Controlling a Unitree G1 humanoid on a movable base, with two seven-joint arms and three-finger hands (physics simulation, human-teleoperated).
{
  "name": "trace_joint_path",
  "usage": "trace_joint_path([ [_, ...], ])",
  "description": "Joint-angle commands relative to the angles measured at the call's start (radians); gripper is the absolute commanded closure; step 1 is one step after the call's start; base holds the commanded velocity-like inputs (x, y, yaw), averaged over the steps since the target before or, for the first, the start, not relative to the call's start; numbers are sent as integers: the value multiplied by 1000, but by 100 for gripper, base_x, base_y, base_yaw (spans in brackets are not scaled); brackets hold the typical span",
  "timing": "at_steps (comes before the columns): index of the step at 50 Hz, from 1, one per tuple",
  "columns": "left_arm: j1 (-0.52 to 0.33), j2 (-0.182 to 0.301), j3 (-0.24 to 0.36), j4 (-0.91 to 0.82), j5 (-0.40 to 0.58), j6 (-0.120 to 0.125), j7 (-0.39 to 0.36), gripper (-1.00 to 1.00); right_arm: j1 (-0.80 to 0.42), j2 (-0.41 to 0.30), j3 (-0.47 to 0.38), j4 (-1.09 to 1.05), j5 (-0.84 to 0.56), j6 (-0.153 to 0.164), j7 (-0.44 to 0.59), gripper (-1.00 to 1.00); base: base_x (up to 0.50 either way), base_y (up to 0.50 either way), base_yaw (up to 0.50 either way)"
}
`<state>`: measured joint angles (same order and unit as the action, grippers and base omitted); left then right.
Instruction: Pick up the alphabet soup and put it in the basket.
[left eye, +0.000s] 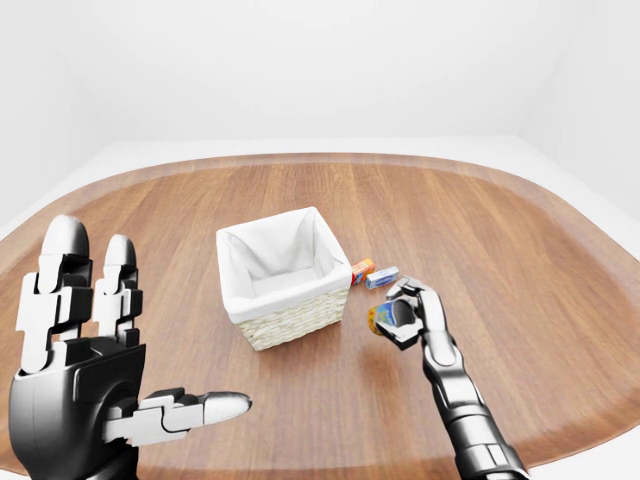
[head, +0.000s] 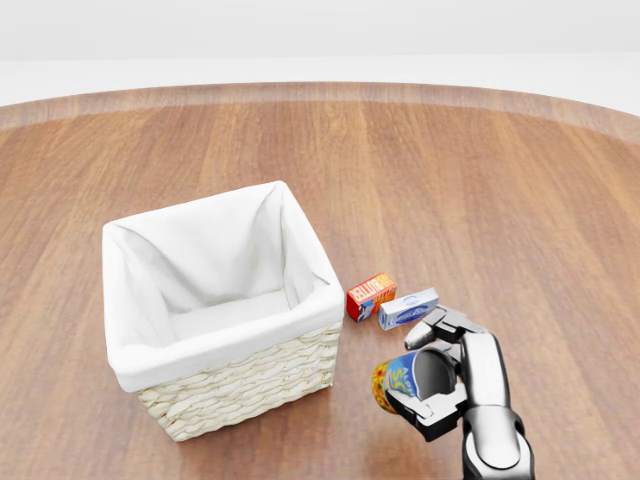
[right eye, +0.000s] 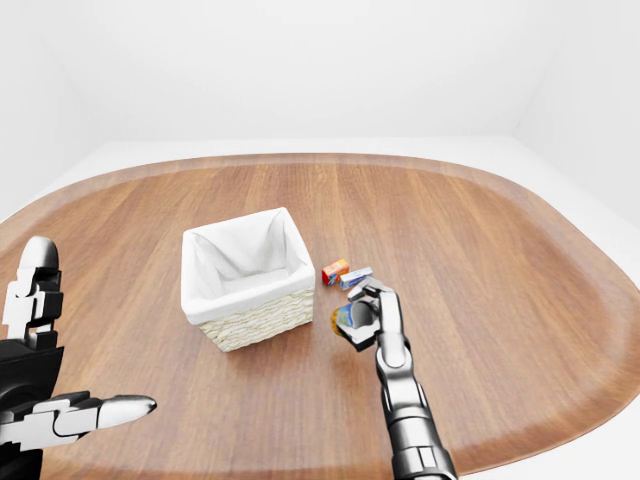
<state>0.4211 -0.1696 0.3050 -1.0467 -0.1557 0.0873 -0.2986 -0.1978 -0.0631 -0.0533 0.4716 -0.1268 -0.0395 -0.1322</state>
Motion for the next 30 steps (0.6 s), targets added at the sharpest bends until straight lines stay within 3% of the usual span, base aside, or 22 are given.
trace_joint_path([
  [1,1,7,-9,-1,1,0,8,-100,125,9,-14,-402,-5,108,56,100,0,0,0],
  [2,0,8,-9,-1,-1,0,9,-100,137,10,-17,-445,-2,127,63,100,0,0,0],
  [9,-1,4,-12,0,5,0,4,-100,191,16,-29,-649,-4,127,91,100,0,0,0],
  [16,-4,5,-17,6,9,0,4,-100,188,20,-29,-721,-18,127,98,100,0,0,0],
  [30,-3,6,-13,6,3,0,3,-100,95,17,-20,-909,-55,127,105,100,0,0,0],
])
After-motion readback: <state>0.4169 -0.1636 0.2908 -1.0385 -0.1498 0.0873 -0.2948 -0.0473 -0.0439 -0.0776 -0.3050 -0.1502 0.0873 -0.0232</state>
